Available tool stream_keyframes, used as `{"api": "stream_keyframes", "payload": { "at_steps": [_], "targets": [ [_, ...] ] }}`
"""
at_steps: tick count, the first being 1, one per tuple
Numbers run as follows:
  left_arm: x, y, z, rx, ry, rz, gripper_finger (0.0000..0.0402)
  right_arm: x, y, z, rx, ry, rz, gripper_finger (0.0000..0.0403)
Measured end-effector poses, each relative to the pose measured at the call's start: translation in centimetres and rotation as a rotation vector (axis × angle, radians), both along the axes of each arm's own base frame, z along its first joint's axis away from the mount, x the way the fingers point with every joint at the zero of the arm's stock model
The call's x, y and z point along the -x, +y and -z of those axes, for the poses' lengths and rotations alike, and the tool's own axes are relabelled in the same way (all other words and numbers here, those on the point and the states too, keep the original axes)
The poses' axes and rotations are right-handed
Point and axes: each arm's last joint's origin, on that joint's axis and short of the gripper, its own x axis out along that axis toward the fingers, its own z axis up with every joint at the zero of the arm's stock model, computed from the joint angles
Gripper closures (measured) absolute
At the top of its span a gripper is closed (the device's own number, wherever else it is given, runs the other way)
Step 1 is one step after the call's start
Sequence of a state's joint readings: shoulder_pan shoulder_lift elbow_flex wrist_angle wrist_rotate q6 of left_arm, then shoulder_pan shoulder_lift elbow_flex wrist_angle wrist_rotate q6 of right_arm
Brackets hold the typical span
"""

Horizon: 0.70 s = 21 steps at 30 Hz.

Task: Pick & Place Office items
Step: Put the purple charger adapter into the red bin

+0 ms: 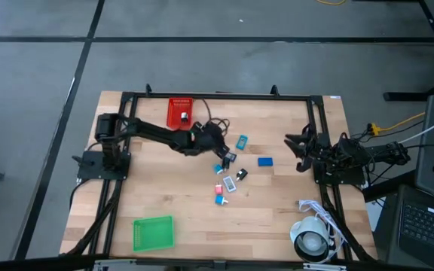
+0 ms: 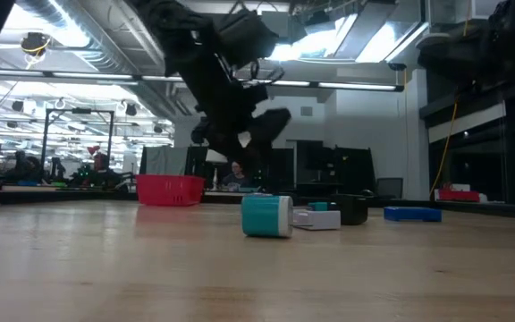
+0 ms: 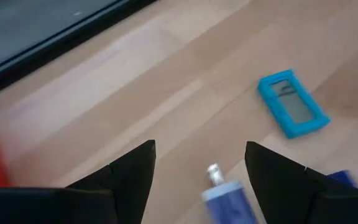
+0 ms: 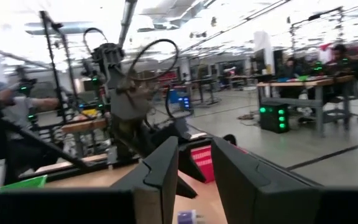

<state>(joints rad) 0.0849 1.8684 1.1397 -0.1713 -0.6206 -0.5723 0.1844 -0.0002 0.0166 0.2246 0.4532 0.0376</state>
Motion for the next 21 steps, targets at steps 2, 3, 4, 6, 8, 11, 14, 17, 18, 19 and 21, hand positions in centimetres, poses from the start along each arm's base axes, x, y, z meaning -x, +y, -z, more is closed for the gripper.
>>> {"api": "stream_keyframes", "payload": {
  "at_steps": [2,3,4,6,8,11,14,17,18,19,21],
  "targets": [
    [-0.5,-0.4,0.3,0.0,0.028,-0.041,0.0158,0.0,0.0,0.0,0.003,0.003,-0.009,0.03],
    [-0.7,-0.5,0.4,0.011,0.042,-0.059,0.0158,0.0,0.0,0.0,0.003,0.002,-0.009,0.03],
    [-0.8,-0.6,0.6,0.022,0.062,-0.075,0.0158,0.0,0.0,0.0,0.003,0.002,-0.011,0.03],
    [-1.1,-0.7,0.9,0.041,0.079,-0.099,0.0158,0.0,0.1,0.0,0.007,0.001,-0.028,0.03],
    [-1.5,-0.9,1.1,0.057,0.071,-0.106,0.0158,0.0,0.1,0.0,0.011,-0.001,-0.045,0.03],
    [-2.1,-1.1,1.2,0.107,0.047,-0.104,0.0158,0.0,0.2,-0.1,0.02,-0.005,-0.051,0.03],
    [-2.4,-1.5,1.2,0.15,0.022,-0.106,0.0158,0.0,0.2,-0.1,0.032,-0.006,-0.061,0.03],
    [-2.6,-2.0,1.2,0.164,0.005,-0.108,0.0158,0.0,0.3,-0.1,0.042,-0.008,-0.098,0.03],
    [-2.6,-2.2,1.2,0.168,-0.001,-0.11,0.0158,0.0,0.3,-0.1,0.044,-0.008,-0.106,0.03],
    [-2.6,-2.4,1.3,0.172,0.002,-0.114,0.0158,-0.1,0.3,-0.1,0.046,-0.008,-0.113,0.03],
    [-2.3,-2.6,1.4,0.179,0.019,-0.126,0.0158,-0.1,0.4,-0.1,0.049,-0.009,-0.125,0.03]
  ]
}}
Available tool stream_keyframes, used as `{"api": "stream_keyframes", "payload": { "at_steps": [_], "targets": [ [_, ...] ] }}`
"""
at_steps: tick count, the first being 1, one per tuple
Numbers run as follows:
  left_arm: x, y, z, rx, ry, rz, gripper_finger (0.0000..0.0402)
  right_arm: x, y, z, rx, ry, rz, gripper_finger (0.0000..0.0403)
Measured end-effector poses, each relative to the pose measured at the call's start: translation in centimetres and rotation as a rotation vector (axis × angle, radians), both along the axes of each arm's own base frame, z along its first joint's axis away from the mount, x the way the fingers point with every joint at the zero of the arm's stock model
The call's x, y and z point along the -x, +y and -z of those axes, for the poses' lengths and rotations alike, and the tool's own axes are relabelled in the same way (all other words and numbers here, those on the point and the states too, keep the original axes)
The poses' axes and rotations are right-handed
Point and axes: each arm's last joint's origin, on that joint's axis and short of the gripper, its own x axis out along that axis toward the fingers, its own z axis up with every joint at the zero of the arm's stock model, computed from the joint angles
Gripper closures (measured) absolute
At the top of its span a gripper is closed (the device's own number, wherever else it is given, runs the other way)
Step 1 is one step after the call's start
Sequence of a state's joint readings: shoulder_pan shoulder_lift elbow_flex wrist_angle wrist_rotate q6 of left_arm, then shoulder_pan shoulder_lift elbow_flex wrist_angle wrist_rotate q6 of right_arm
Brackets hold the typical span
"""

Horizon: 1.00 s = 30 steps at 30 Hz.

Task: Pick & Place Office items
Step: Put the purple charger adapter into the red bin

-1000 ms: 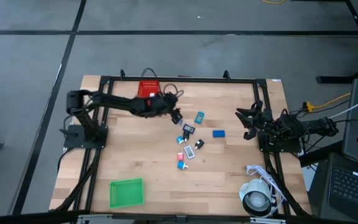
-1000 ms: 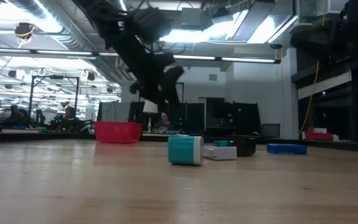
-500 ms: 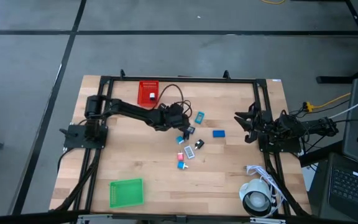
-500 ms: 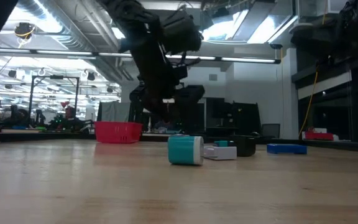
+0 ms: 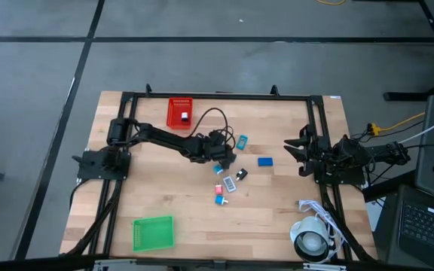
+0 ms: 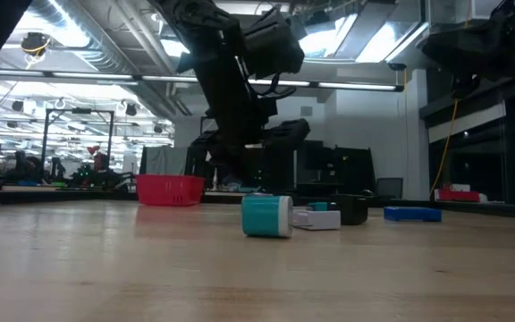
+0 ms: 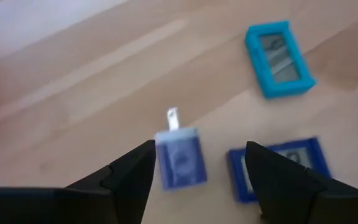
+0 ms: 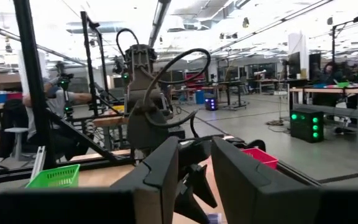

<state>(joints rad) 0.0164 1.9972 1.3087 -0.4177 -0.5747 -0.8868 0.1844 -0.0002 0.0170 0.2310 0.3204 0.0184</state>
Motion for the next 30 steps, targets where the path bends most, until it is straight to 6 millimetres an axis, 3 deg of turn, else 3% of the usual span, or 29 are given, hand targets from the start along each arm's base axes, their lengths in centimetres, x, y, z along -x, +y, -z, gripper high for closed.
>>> {"api": "stream_keyframes", "payload": {
  "at_steps": [11,24,30],
  "targets": [
    [0.6,0.1,0.3,0.004,0.054,-0.032,0.0158,0.0,0.1,0.0,-0.013,-0.004,-0.03,0.03],
    [-0.3,1.2,4.0,0.032,0.07,-0.032,0.0158,0.0,0.1,0.0,-0.018,0.0,-0.031,0.03],
    [-0.3,1.3,4.1,-0.007,0.081,-0.023,0.0167,0.0,0.1,0.0,-0.018,0.0,-0.03,0.03]
  ]
}}
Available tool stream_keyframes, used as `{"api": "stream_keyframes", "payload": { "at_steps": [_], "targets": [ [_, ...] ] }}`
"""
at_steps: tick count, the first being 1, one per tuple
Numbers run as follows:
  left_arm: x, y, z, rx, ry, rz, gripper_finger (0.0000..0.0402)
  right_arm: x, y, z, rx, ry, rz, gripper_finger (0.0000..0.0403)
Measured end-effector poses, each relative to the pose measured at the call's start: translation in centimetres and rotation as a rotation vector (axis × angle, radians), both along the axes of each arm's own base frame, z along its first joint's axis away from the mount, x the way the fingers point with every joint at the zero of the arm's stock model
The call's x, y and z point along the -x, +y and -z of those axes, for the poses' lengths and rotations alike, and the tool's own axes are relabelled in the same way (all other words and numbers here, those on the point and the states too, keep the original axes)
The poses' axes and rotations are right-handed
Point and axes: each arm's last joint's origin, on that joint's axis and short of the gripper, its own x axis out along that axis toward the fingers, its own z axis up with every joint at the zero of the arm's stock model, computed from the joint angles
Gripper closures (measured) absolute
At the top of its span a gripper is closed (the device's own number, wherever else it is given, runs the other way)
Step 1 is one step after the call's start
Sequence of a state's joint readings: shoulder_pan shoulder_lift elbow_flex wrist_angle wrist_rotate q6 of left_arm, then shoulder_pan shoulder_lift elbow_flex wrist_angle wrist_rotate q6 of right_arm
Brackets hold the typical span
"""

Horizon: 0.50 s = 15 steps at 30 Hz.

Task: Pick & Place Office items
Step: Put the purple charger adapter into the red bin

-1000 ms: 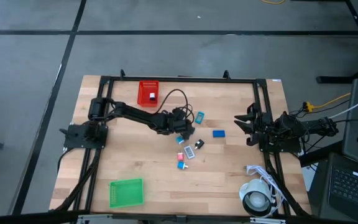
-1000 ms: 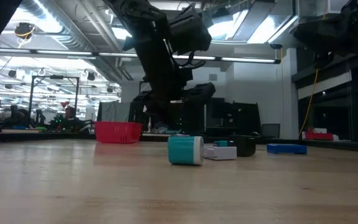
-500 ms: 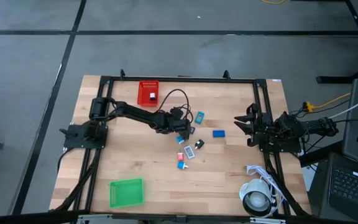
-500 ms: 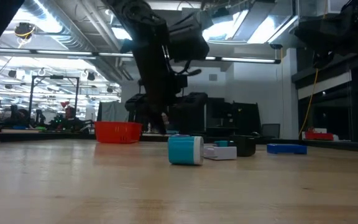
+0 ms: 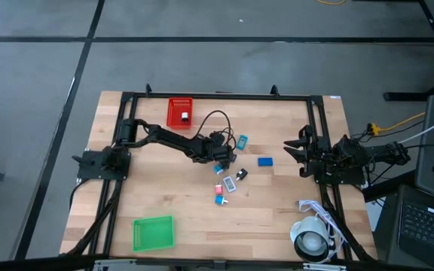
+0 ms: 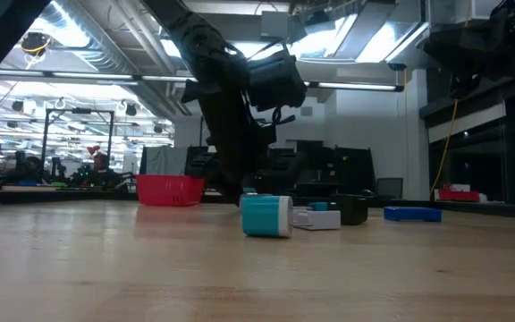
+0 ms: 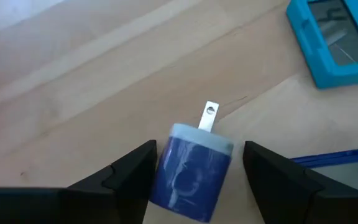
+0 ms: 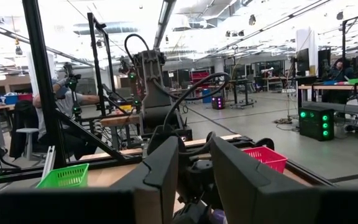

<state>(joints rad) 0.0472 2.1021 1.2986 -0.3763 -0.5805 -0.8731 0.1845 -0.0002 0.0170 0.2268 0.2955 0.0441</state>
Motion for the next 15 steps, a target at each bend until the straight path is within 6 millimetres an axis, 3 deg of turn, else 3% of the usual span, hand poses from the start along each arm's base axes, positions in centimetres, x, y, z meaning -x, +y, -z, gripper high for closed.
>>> {"api": "stream_keyframes", "payload": {
  "at_steps": [4,9,15],
  "targets": [
    [0.0,0.1,0.0,-0.011,0.03,0.041,0.02,0.0,0.0,0.0,0.001,0.004,0.0,0.03],
    [0.1,0.2,0.0,-0.024,0.064,0.079,0.027,0.0,0.0,0.0,0.001,0.004,-0.001,0.03],
    [0.6,-0.1,-2.0,-0.132,0.118,0.154,0.0271,0.0,0.0,0.1,0.001,0.006,-0.001,0.03]
  ]
}}
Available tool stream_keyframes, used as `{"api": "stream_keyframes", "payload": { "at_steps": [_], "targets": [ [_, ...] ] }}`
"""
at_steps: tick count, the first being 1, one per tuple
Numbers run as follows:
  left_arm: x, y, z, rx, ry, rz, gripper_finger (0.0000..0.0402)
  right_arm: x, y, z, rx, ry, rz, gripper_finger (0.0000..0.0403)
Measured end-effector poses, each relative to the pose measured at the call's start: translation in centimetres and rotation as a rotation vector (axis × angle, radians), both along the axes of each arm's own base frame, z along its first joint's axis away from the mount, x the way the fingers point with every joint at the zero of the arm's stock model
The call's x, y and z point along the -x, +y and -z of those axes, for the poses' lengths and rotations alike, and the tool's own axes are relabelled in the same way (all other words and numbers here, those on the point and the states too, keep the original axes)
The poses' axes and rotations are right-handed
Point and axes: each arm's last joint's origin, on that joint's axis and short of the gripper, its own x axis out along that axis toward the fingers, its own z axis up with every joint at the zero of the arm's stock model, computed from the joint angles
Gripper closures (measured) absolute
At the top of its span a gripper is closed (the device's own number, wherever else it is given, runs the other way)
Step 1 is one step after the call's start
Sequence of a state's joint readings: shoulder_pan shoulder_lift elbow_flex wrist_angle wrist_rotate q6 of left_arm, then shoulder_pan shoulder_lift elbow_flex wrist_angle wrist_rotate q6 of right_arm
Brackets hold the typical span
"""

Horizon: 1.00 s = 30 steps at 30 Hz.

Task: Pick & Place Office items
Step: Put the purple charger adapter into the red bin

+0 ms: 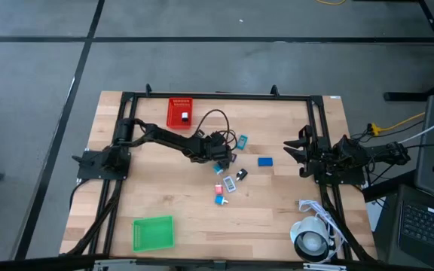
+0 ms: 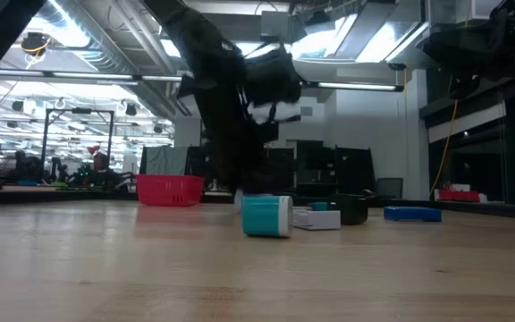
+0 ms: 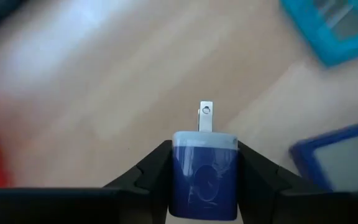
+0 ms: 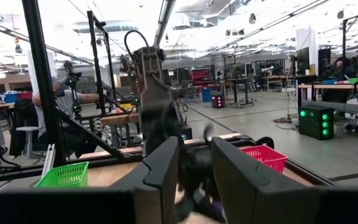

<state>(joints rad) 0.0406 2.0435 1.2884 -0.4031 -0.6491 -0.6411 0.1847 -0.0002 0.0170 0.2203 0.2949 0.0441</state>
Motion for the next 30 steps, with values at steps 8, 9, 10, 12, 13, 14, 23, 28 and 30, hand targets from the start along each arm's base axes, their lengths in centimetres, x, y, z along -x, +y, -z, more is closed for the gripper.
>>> {"api": "stream_keyframes", "payload": {
  "at_steps": [8,9,10,12,13,14,23,28,30],
  "targets": [
    [2.0,1.2,-9.1,-0.223,-0.08,0.037,0.0271,0.0,0.0,0.1,-0.002,0.012,-0.002,0.03],
    [2.5,1.3,-10.3,-0.249,-0.091,0.035,0.0271,0.0,0.0,0.1,-0.003,0.012,-0.003,0.03],
    [2.9,1.4,-11.5,-0.275,-0.104,0.032,0.0271,0.0,0.0,0.1,-0.005,0.011,-0.006,0.03],
    [4.0,1.8,-13.3,-0.324,-0.105,0.017,0.0271,0.0,0.0,0.1,-0.004,0.012,-0.009,0.03],
    [4.7,2.2,-13.9,-0.343,-0.094,0.006,0.0271,0.0,0.0,0.1,-0.004,0.013,-0.009,0.03],
    [5.4,2.7,-14.3,-0.356,-0.082,-0.011,0.0271,0.0,0.0,0.2,-0.004,0.015,-0.009,0.03],
    [11.4,8.1,-9.8,-0.193,0.052,-0.133,0.0271,0.0,0.0,0.2,-0.006,0.02,-0.01,0.03],
    [14.1,10.1,-4.7,-0.107,-0.004,-0.176,0.0271,0.0,0.0,0.2,-0.01,0.02,-0.011,0.03],
    [14.8,10.5,-3.2,-0.08,-0.08,-0.161,0.0271,-0.1,0.0,0.2,-0.01,0.02,-0.011,0.03]
  ]
}}
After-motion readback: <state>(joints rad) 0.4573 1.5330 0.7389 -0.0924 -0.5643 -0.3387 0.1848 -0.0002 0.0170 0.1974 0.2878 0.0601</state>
